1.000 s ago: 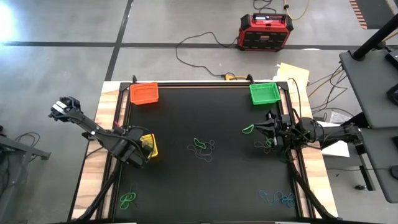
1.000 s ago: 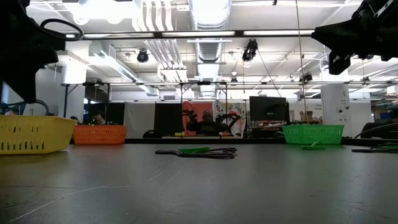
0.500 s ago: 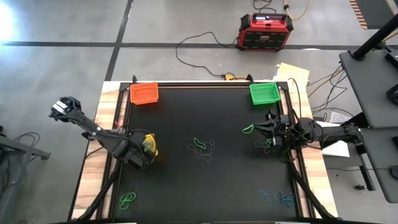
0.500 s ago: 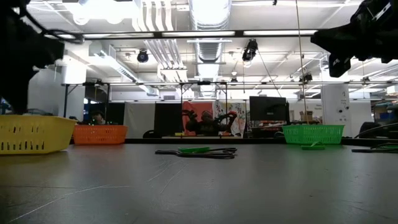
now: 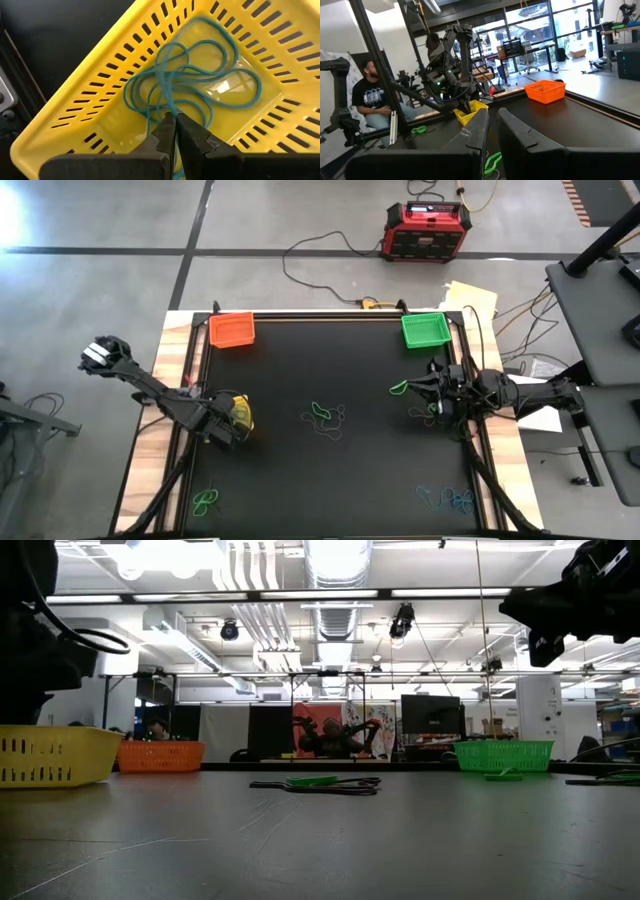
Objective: Sort rubber bands into baskets
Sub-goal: Put the blue rubber band into the yellow bin
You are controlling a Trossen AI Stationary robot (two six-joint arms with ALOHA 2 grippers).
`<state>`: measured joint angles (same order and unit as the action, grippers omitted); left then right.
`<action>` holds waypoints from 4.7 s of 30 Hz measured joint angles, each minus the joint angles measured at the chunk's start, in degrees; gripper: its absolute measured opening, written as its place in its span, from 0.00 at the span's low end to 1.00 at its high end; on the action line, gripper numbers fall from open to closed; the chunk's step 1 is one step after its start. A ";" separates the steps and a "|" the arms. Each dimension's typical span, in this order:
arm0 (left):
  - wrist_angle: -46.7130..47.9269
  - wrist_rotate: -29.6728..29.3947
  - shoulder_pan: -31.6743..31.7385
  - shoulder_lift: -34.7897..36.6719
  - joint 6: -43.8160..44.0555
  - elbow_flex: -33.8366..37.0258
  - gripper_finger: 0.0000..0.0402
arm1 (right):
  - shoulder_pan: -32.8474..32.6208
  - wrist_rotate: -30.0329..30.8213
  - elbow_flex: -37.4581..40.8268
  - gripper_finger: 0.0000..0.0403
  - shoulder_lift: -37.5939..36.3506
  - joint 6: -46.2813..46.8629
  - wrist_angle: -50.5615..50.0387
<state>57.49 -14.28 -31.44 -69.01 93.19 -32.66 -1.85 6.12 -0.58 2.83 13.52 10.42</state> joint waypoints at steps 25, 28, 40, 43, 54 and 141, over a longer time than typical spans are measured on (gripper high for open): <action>12.08 -2.51 0.37 0.92 -10.86 -19.75 0.66 | -3.95 -5.03 -5.50 0.36 17.89 -1.49 4.72; 13.75 -4.36 0.37 0.92 -12.44 -21.72 0.70 | -7.25 -3.95 -9.60 0.34 24.07 -2.93 5.01; 16.83 -19.85 0.26 -0.29 -8.33 -22.58 0.71 | -25.63 8.28 -22.40 0.24 45.00 -4.22 5.05; 16.64 -22.00 0.24 -1.18 -8.63 -22.58 0.71 | -29.34 9.34 -26.19 0.24 50.20 -1.82 4.69; 12.47 -23.73 -4.35 -1.22 -18.99 -22.88 0.65 | -39.82 10.59 -45.60 0.24 64.75 12.90 -26.13; -30.63 -50.58 -16.55 -19.99 -40.17 -22.82 0.58 | -51.73 -15.36 -73.05 0.02 105.61 49.62 -59.73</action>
<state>26.87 -64.86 -47.99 -89.00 53.01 -55.48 -53.58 -9.24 -73.63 108.44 63.14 -49.31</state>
